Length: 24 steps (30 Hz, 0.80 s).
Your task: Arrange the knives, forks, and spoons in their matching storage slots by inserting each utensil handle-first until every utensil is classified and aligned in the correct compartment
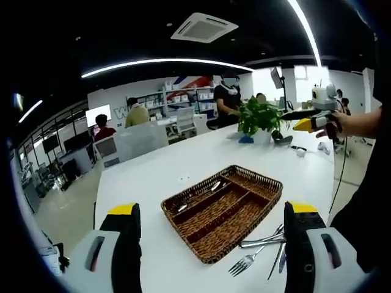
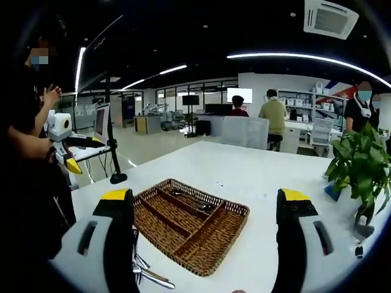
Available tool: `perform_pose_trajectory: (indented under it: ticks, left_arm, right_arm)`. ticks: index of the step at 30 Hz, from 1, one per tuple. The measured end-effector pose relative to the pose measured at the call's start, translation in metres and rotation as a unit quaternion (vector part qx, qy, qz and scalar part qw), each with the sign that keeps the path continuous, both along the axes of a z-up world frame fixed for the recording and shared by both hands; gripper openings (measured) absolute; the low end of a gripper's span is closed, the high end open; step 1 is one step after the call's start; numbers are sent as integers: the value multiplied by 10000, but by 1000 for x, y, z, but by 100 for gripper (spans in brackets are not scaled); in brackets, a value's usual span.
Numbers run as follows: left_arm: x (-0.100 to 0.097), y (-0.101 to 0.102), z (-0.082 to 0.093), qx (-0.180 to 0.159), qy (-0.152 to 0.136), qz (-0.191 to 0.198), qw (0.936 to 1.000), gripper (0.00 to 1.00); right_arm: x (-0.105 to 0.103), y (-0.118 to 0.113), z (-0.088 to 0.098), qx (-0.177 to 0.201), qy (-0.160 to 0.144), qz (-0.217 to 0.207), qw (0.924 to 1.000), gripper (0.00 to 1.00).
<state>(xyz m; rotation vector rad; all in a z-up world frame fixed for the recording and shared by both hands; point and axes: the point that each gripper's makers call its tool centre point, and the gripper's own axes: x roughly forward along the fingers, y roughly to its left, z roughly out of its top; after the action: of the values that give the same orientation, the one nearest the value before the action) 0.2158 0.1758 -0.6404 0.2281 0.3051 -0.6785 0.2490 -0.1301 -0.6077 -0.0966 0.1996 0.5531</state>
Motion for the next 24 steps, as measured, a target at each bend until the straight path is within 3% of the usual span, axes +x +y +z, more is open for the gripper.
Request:
perform_pose_trajectory:
  ticks: [2,8,14,19,24]
  left_arm:
    - [0,1,-5,190,21,-121,9997,99]
    - [15,23,-8,148,23,-110,9998,99]
    - [11,18,-7,114,22,-83,9999,99]
    - [-4,-1,-25,865,216,-811,9927,95]
    - [-10,-30,-15,1293,87,-1377,9820,96]
  right_arm:
    - [1,-2,-1,6,30,-9,10000,100]
    - [2,-8,3,-41,16,-122,9999,100]
    - [1,-7,4,-101,25,-61,9999,100]
    - [0,-5,4,-187,48,9,9998,100]
    - [-2,-6,2,-200,114,16,9997,100]
